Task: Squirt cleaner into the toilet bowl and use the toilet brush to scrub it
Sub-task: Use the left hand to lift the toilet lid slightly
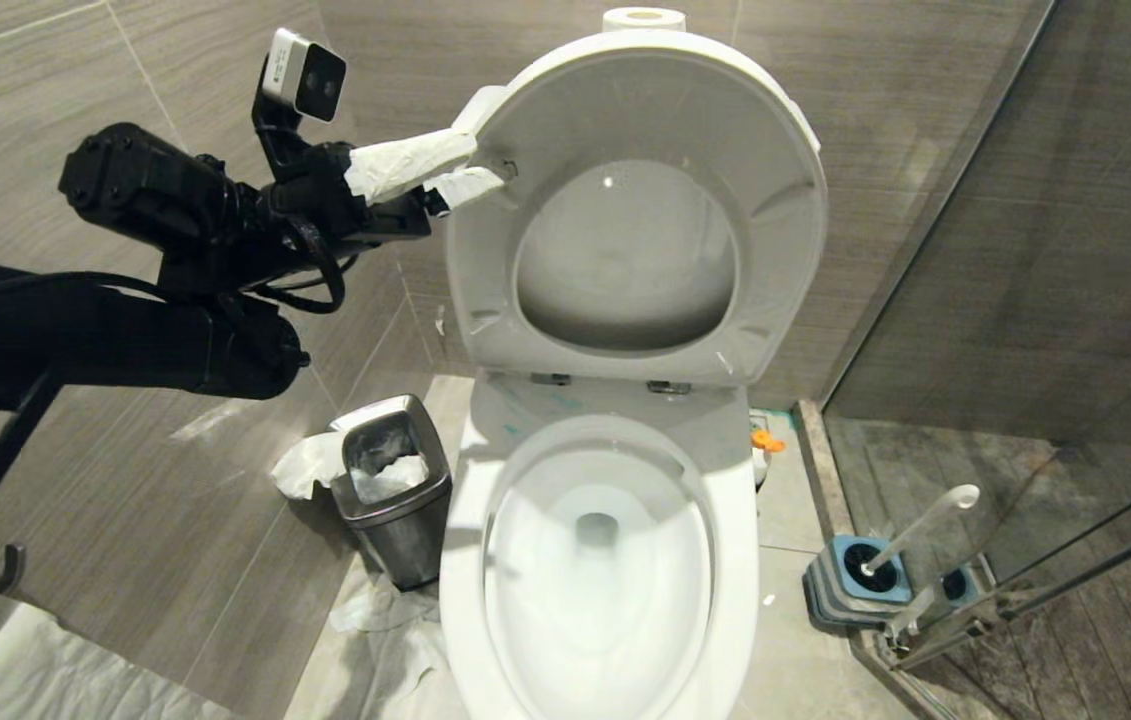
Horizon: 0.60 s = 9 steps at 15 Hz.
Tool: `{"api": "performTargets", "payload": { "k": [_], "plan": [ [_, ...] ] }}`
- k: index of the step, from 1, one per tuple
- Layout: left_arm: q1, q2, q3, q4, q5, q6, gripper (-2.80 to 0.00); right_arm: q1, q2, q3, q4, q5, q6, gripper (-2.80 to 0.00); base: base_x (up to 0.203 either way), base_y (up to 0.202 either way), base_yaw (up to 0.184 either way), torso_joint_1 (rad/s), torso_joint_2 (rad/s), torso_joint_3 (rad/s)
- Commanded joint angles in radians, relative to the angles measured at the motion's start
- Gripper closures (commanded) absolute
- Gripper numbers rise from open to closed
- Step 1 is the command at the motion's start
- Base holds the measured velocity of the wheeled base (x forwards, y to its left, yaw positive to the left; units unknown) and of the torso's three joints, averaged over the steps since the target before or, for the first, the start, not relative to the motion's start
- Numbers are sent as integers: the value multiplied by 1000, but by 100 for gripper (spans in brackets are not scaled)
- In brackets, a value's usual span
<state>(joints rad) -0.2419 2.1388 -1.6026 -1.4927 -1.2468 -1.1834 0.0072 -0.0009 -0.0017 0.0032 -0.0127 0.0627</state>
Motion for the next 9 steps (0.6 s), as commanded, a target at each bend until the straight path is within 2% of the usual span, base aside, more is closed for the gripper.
{"api": "performTargets", "payload": {
  "k": [1,4,9],
  "plan": [
    [0,55,-82,50,1,-10,-280,0,1,0,0,-1,0,0,0,0,0,0,0,0],
    [-2,92,-163,115,37,-9,-280,-1,1,0,0,-1,0,0,0,0,0,0,0,0],
    [12,178,-307,175,56,-8,-280,-1,1,0,0,-1,0,0,0,0,0,0,0,0]
  ]
}}
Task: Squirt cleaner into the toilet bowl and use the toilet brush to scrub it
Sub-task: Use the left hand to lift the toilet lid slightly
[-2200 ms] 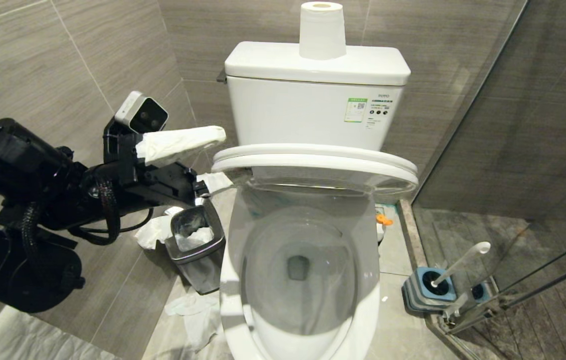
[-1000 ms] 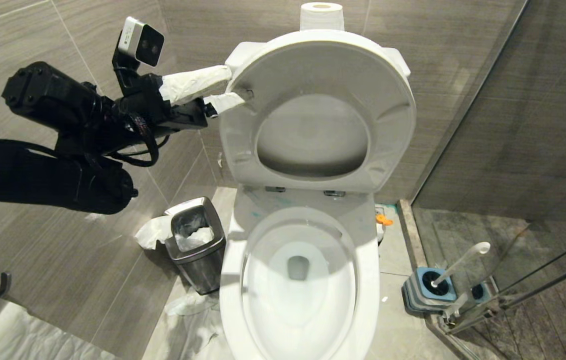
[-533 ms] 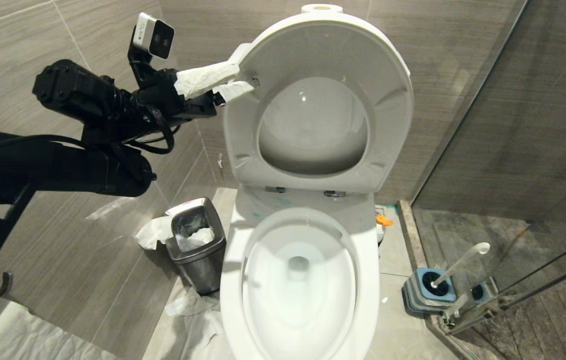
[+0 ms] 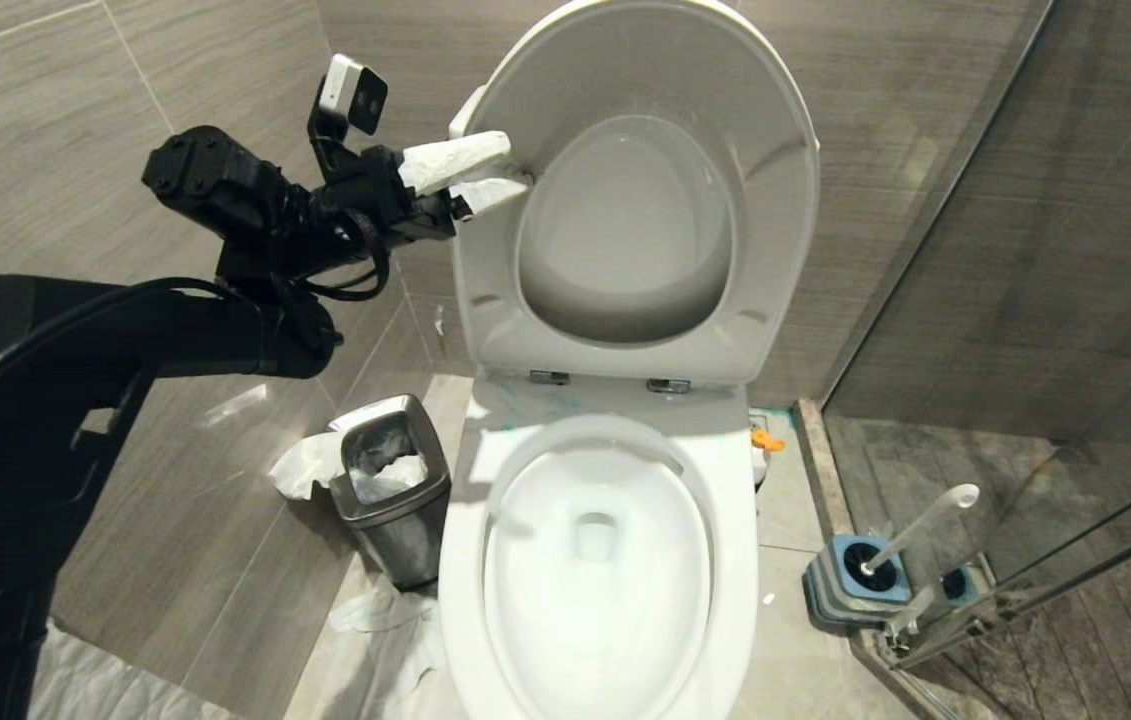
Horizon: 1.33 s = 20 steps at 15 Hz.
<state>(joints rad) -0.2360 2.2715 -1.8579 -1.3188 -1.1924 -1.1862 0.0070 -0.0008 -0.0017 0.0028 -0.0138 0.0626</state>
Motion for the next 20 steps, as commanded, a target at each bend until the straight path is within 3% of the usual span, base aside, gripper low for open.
{"api": "performTargets", "payload": {
  "k": [1,5,7,12,17,20],
  "plan": [
    [9,69,-87,31,19,-5,-280,1,1,0,0,0,1,0,0,0,0,0,0,0],
    [9,94,-90,50,46,0,-280,1,1,0,1,0,1,0,0,0,0,0,0,0],
    [9,109,-90,57,60,38,-280,1,1,0,0,0,1,0,0,0,0,0,0,0],
    [30,163,-90,199,101,281,-280,1,1,0,0,0,0,0,0,0,0,0,0,0],
    [22,186,-90,229,224,368,-280,1,1,0,0,1,0,0,0,0,0,0,0,0],
    [21,192,-90,302,289,510,-280,1,1,0,0,1,0,0,0,0,0,0,0,0]
  ]
}}
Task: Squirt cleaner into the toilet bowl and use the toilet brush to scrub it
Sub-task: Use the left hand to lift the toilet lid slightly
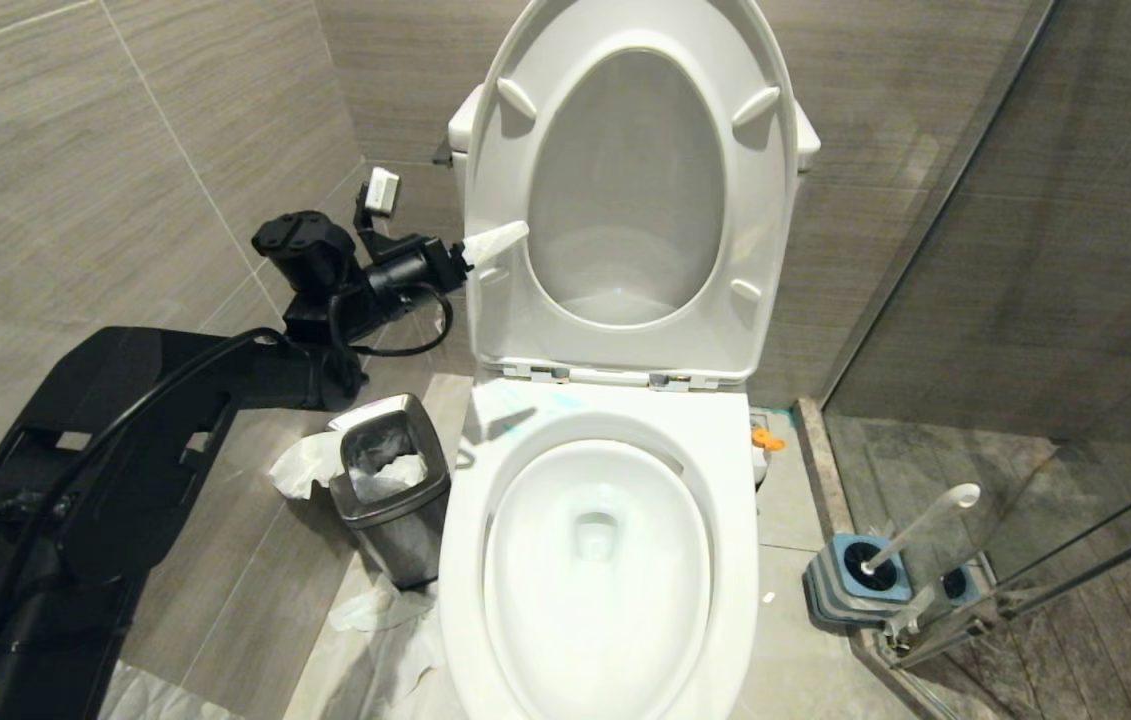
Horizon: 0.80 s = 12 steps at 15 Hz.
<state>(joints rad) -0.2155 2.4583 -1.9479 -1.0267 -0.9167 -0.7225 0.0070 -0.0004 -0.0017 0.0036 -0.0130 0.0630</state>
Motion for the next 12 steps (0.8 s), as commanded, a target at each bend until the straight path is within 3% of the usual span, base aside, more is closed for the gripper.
{"api": "performTargets", "payload": {
  "k": [1,5,12],
  "plan": [
    [0,3,1,17,40,56,-280,1,0,0,-1,-1,0,0,0,0,0,0,0,0],
    [1,-14,1,22,127,66,-280,1,0,0,-1,1,0,0,0,0,0,0,0,0],
    [3,-97,13,85,138,70,-280,1,0,0,-1,-1,0,0,0,0,0,0,0,0]
  ]
}}
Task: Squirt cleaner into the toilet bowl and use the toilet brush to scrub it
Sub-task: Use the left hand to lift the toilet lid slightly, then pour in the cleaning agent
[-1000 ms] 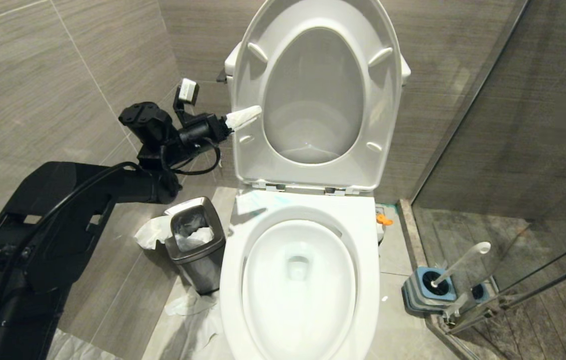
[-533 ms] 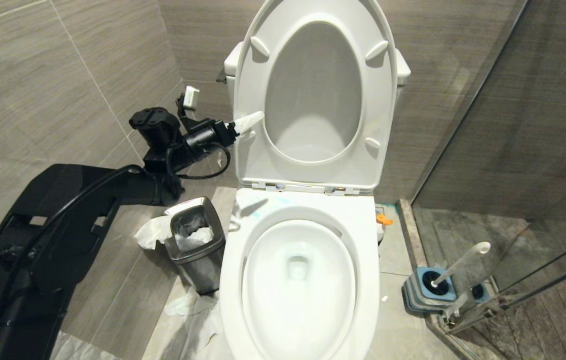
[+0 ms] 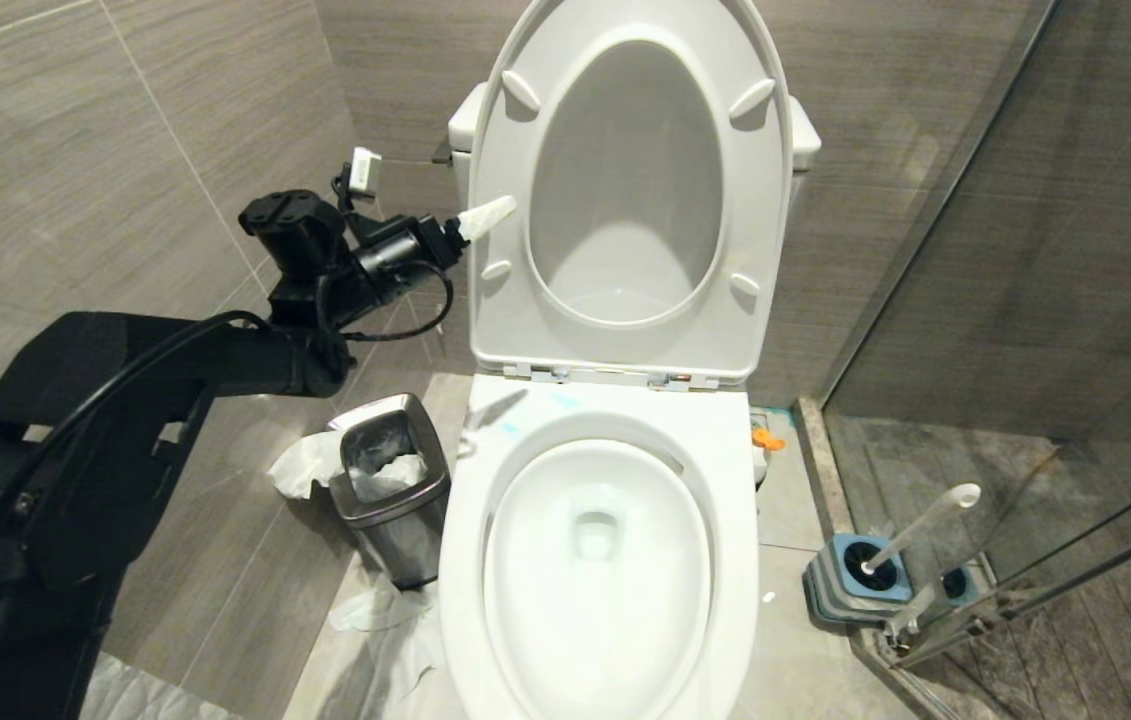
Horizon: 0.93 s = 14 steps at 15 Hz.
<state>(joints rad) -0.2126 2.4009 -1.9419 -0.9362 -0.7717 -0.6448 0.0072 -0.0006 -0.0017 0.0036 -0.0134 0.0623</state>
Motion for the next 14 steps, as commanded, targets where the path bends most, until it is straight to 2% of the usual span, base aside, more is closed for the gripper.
{"api": "performTargets", "payload": {
  "k": [1,3,4,6,8,10,11,12,14],
  "plan": [
    [1,-68,24,-6,-13,-24,-280,0,1,0,-1,0,1,0,0,0,0,0,0,0],
    [3,-141,77,-8,-29,-101,-280,0,1,0,-1,0,1,0,0,0,0,0,0,0],
    [3,-189,114,-12,-40,-183,-280,0,1,0,-1,1,2,0,0,0,0,0,0,0],
    [1,-296,174,-19,-66,-382,-280,0,1,0,-1,0,1,0,0,0,0,0,0,0],
    [0,-400,201,-18,-84,-621,-280,0,1,0,-1,0,1,0,0,0,0,0,0,0],
    [0,-499,209,-11,-83,-795,-280,0,1,0,-1,0,1,0,0,0,0,0,0,0],
    [-1,-544,211,10,-70,-853,-280,0,1,0,-1,0,1,0,0,0,0,0,0,0],
    [-4,-591,211,63,-27,-899,-280,0,1,0,-1,0,1,0,0,0,0,0,0,0],
    [-48,-673,210,260,125,-957,-280,0,1,0,-1,0,1,0,0,0,0,0,0,0]
  ]
}}
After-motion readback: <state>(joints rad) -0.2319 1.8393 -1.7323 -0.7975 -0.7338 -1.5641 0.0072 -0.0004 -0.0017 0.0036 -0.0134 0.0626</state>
